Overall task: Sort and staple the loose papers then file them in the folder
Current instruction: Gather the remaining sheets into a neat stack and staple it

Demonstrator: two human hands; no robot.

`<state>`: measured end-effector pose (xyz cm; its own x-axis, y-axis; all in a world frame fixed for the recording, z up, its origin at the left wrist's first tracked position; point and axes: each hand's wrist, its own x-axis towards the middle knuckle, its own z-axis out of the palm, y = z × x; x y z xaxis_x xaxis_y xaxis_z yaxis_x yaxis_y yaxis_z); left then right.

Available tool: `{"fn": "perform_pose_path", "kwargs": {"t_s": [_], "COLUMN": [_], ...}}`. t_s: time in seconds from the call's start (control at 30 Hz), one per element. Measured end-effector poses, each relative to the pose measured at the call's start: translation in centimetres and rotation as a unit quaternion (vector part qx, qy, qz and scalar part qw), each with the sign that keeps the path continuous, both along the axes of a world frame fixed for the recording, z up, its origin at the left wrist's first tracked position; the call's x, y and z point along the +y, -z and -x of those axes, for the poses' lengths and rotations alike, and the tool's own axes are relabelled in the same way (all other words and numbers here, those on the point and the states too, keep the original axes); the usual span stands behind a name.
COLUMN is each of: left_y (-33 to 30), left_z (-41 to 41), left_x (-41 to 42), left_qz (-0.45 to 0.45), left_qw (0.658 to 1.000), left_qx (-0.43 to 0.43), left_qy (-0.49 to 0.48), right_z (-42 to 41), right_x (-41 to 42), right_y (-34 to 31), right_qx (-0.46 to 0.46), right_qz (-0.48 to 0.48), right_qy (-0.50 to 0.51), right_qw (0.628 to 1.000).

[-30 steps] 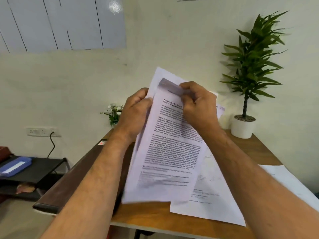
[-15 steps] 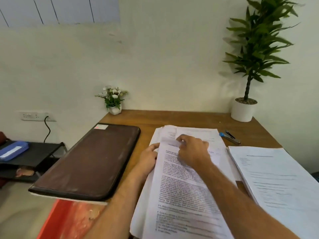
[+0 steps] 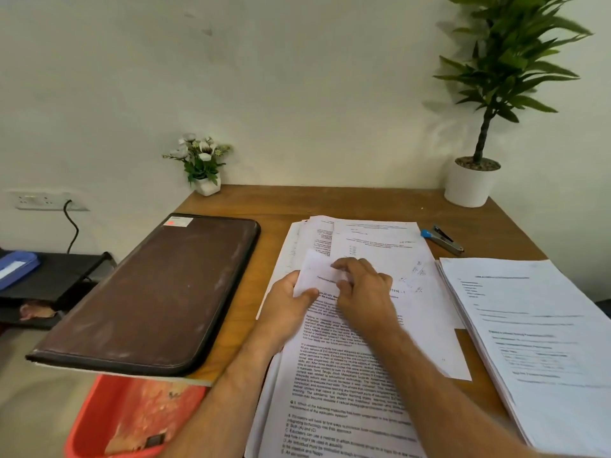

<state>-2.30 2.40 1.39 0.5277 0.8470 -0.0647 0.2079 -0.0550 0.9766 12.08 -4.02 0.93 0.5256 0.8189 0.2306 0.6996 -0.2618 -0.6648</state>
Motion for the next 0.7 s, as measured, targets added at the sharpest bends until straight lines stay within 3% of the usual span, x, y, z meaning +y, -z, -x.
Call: {"fn": "perform_pose_path", "kwargs": {"t_s": [0.3,0.4,0.47,0.53,0.6,0.7], "left_y": [-0.9,-2.0,-1.9,-2.3,-2.9,-3.9], "left_z": [-0.5,-1.2,-2.0,-2.7,-3.4,-3.9], "left_x": [1.4,1.8,2.9,3.4,4.0,5.1], "left_qz": [0.026,0.056,-0.024,-0.092,-0.054,0.069], "left_qw": [0.999,0.998,0.990,0.972,0.968,0.979], "left_qx": [0.009,-0.004,0.051,0.151,0.211,0.162], "left_qy": [0.038,-0.019,-0.126,-0.155,-0.125,-0.105], "right_z": [-1.0,-1.7,-1.7,-1.5,-1.4,-1.5], "right_x": [0.0,0.2,0.2,0.1,-0.1,-0.2], "right_y": [-0.5,-0.2,0.1,0.4,0.8,1.1], "right_qx": [0.085,0.112,0.108,0.107,0.100,0.120], "right_qz": [-0.009,-0.003,0.006,-0.006,-0.023,-0.047], "right_qy": [-0.020,0.003,0.013,0.016,0.023,0.038], "right_qw": [0.996,0.994,0.994,0.994,0.994,0.991]}}
